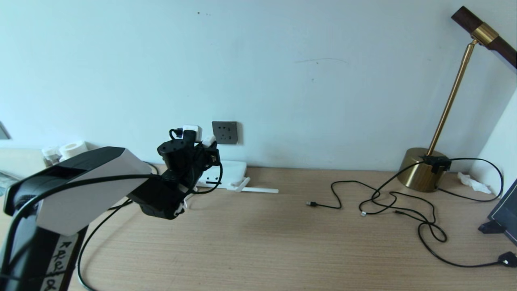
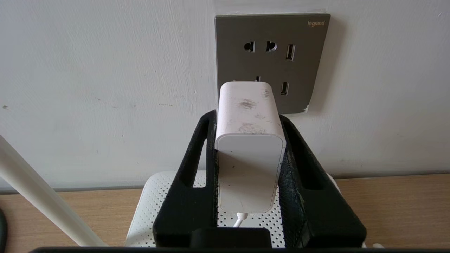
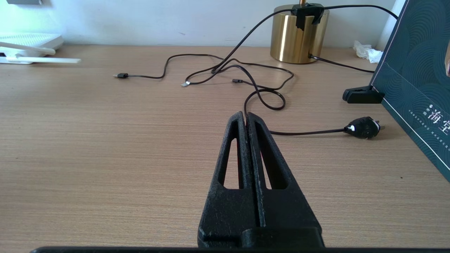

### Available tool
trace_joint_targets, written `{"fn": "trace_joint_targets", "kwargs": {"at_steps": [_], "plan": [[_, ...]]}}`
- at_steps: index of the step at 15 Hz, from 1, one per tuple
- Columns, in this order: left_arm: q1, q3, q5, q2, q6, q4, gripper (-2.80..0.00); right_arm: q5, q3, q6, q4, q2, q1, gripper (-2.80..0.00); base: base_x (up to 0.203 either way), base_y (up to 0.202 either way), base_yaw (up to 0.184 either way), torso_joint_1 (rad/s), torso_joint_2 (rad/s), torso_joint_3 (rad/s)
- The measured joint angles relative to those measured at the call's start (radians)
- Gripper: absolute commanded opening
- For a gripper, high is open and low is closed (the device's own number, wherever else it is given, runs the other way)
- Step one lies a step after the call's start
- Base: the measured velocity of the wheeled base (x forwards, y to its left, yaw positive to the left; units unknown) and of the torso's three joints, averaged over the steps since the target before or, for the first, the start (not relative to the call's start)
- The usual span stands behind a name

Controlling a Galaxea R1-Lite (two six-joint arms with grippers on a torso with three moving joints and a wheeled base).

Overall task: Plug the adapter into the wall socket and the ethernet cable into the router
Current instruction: Align plug and socket

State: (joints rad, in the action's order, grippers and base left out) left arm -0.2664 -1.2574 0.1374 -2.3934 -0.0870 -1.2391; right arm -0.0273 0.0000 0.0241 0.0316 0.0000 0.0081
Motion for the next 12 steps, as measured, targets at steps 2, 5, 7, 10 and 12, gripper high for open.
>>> {"fn": "trace_joint_targets", "kwargs": {"at_steps": [2, 5, 7, 10, 12], "plan": [[0.001, -0.004, 0.000, -0.001, 0.000, 0.018, -2.80, 0.000, 0.000, 0.000, 0.000, 0.000, 0.000, -2.80, 0.000, 0.000, 0.000, 0.000, 0.00, 0.000], [0.002, -0.019, -0.002, -0.002, 0.000, 0.032, -2.80, 0.000, 0.000, 0.000, 0.000, 0.000, 0.000, -2.80, 0.000, 0.000, 0.000, 0.000, 0.00, 0.000], [0.002, -0.036, -0.007, -0.002, 0.000, 0.060, -2.80, 0.000, 0.000, 0.000, 0.000, 0.000, 0.000, -2.80, 0.000, 0.000, 0.000, 0.000, 0.00, 0.000], [0.002, -0.089, -0.007, -0.003, 0.000, 0.112, -2.80, 0.000, 0.000, 0.000, 0.000, 0.000, 0.000, -2.80, 0.000, 0.000, 0.000, 0.000, 0.00, 0.000], [0.002, -0.117, -0.008, -0.006, 0.000, 0.133, -2.80, 0.000, 0.000, 0.000, 0.000, 0.000, 0.000, -2.80, 0.000, 0.000, 0.000, 0.000, 0.00, 0.000]]}}
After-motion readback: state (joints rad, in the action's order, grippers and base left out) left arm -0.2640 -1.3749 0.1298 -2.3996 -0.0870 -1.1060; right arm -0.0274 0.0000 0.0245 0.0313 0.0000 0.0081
